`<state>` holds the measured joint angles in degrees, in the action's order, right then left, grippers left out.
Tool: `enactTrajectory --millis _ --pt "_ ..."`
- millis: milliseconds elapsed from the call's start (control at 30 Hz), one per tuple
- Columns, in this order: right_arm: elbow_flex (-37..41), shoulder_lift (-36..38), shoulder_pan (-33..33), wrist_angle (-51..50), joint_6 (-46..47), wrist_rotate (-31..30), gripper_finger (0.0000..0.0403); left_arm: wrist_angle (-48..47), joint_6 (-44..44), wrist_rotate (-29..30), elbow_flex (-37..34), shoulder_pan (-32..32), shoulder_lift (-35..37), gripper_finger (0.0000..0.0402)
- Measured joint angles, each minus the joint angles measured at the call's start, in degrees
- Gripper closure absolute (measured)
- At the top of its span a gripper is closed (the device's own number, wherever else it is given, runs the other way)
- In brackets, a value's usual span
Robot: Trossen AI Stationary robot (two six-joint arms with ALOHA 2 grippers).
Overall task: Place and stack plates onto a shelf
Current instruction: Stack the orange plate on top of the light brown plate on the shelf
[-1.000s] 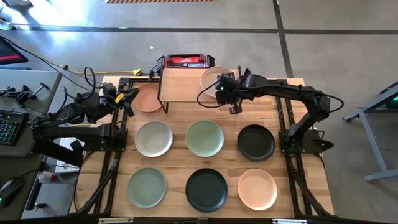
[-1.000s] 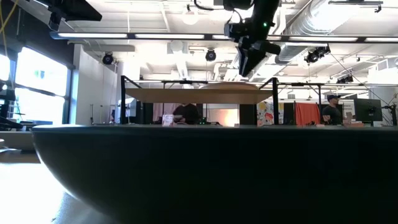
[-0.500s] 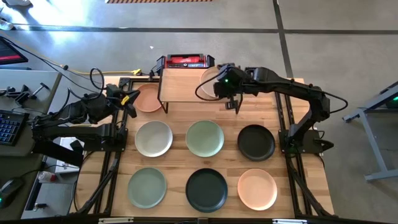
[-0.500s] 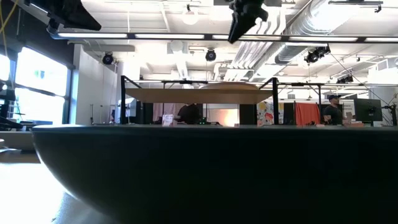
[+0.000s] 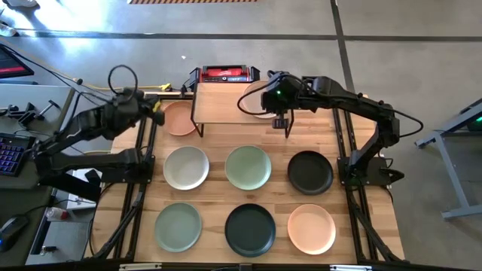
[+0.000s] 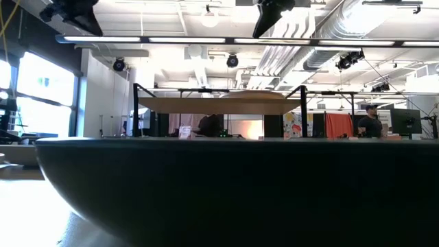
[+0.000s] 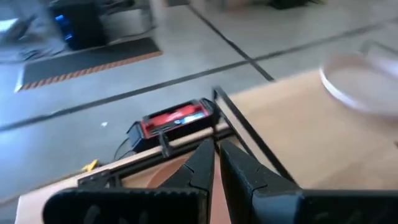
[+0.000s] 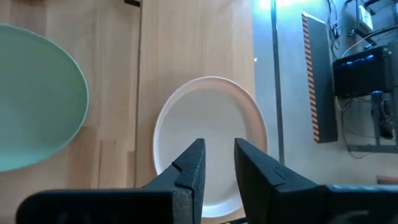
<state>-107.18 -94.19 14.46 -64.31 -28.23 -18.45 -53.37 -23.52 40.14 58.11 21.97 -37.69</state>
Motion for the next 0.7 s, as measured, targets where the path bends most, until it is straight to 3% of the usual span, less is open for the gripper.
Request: enactTrajectory --millis 233,500,700 --pt "0.0 0.0 0.0 -0.2 3.3 0.7 0.0336 0.1 -1.4 -3.3 6.2 11.6 -8.0 0.0385" --pt "0.0 0.0 -0.1 -0.7 7.1 2.7 0.0336 0.0 8.9 -14.6 7.9 25.6 -18.7 0.0385" --pt "0.0 0.0 -1.2 -2.7 8.9 2.9 0.0336 -0.3 6.2 -13.2 9.1 26.6 -21.9 0.0385"
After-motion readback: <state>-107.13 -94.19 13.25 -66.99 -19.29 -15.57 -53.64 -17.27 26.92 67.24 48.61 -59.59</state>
